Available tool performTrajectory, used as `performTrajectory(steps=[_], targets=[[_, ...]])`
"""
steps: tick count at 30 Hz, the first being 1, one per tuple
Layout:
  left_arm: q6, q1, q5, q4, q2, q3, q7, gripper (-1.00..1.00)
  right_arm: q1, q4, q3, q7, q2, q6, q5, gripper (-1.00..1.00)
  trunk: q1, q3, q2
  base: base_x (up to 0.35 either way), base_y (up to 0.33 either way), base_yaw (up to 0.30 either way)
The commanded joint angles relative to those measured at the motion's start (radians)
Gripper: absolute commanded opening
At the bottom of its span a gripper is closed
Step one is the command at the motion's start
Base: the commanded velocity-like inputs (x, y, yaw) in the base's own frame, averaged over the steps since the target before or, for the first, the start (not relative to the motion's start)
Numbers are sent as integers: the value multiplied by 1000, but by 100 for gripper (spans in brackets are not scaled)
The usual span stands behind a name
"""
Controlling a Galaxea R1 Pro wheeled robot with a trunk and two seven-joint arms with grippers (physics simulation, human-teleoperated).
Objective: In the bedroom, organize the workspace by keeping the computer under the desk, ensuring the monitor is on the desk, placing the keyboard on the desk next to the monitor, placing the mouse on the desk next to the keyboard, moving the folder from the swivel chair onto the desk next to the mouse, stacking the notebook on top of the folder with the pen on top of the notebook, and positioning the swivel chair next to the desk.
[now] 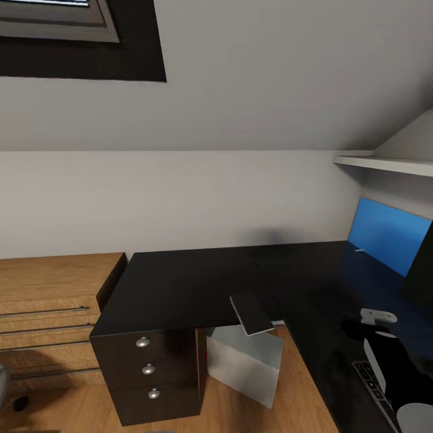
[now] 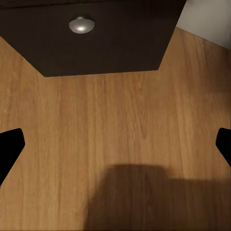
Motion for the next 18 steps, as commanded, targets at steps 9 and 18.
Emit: performTrajectory(steps=[9, 18], targets=[[-5, -2, 6, -4, 0, -8, 4, 100, -45, 188, 1, -42, -38, -87, 4, -100, 0, -1, -1, 98, 0, 0], [-7, -2, 9, -2, 0, -7, 4, 100, -151, 401, 1, -148, -44, -204, 4, -100, 0, -1, -1, 2, 0, 0]])
